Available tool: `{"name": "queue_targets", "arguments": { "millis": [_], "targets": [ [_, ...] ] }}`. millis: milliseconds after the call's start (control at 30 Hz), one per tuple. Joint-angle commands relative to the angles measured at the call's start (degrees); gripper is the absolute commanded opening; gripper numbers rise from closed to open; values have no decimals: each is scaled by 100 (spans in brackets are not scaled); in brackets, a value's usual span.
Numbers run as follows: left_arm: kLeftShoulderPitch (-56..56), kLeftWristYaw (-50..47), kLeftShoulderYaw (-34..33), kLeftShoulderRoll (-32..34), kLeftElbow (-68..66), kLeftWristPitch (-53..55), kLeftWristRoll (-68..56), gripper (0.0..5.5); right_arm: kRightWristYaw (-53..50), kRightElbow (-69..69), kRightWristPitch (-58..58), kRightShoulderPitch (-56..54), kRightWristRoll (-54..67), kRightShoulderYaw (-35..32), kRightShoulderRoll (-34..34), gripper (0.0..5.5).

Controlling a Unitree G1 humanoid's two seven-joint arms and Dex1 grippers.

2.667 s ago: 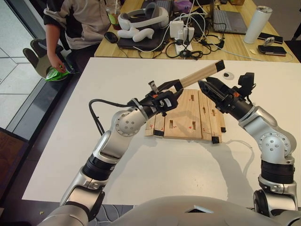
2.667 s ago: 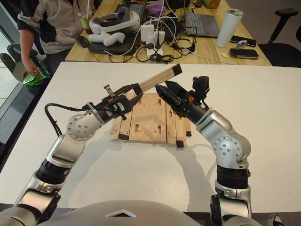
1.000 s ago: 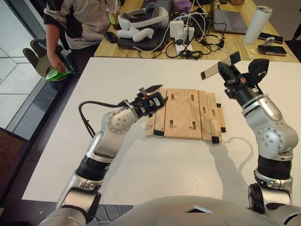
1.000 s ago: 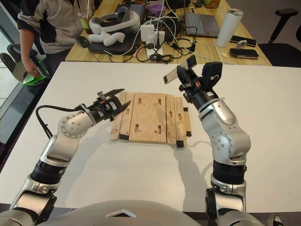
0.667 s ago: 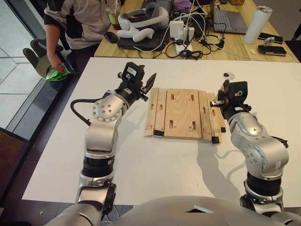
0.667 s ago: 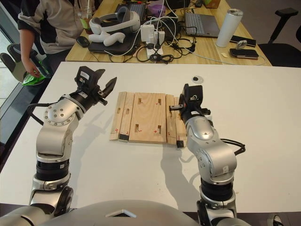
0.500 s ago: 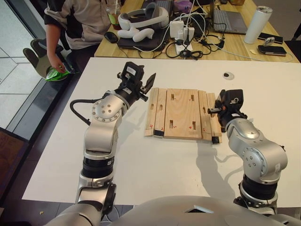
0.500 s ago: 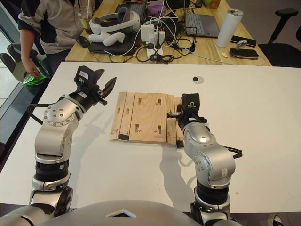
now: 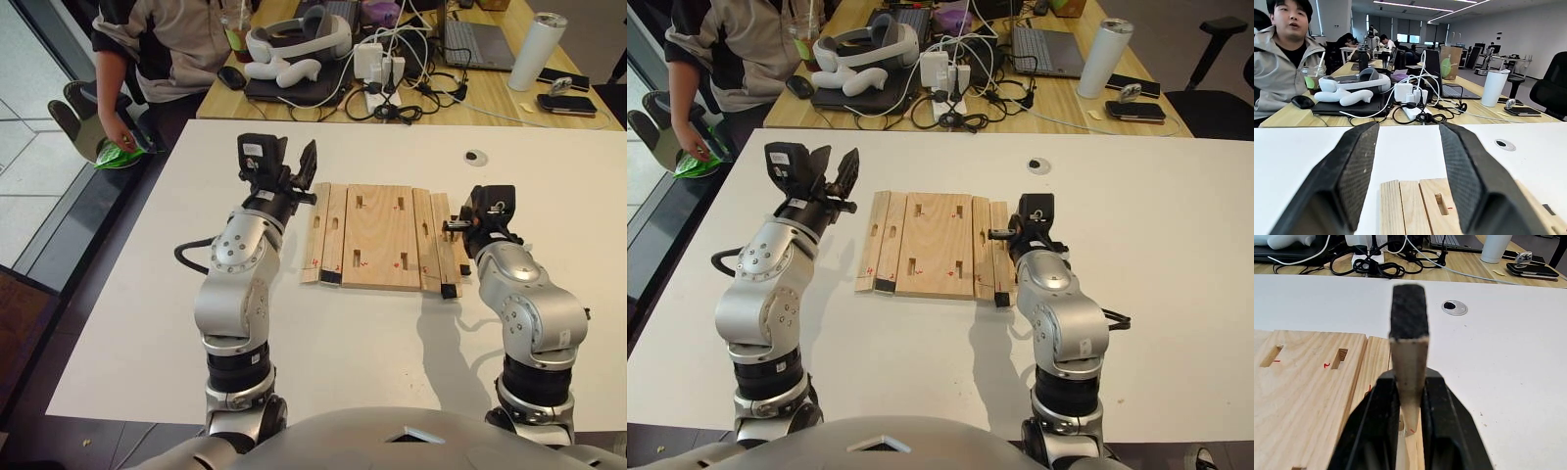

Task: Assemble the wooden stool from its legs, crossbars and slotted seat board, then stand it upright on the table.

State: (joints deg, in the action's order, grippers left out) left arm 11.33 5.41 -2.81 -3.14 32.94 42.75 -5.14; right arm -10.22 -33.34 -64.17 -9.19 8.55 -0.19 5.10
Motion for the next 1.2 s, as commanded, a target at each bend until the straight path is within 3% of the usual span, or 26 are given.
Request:
{"name": "queue_targets", "arguments": {
  "millis": [33, 900, 1200],
  "targets": [
    [-290, -335, 70, -222, 260, 227, -66, 227, 38, 98, 159, -36, -110, -4, -100, 40],
    [-335, -791, 263, -33, 246, 203, -364, 227, 228, 368, 105, -235, -214, 6, -519, 40],
    [-338, -805, 270, -28, 223, 161, -361, 227, 253, 352, 98, -242, -415, 4, -291, 40]
  ]
}}
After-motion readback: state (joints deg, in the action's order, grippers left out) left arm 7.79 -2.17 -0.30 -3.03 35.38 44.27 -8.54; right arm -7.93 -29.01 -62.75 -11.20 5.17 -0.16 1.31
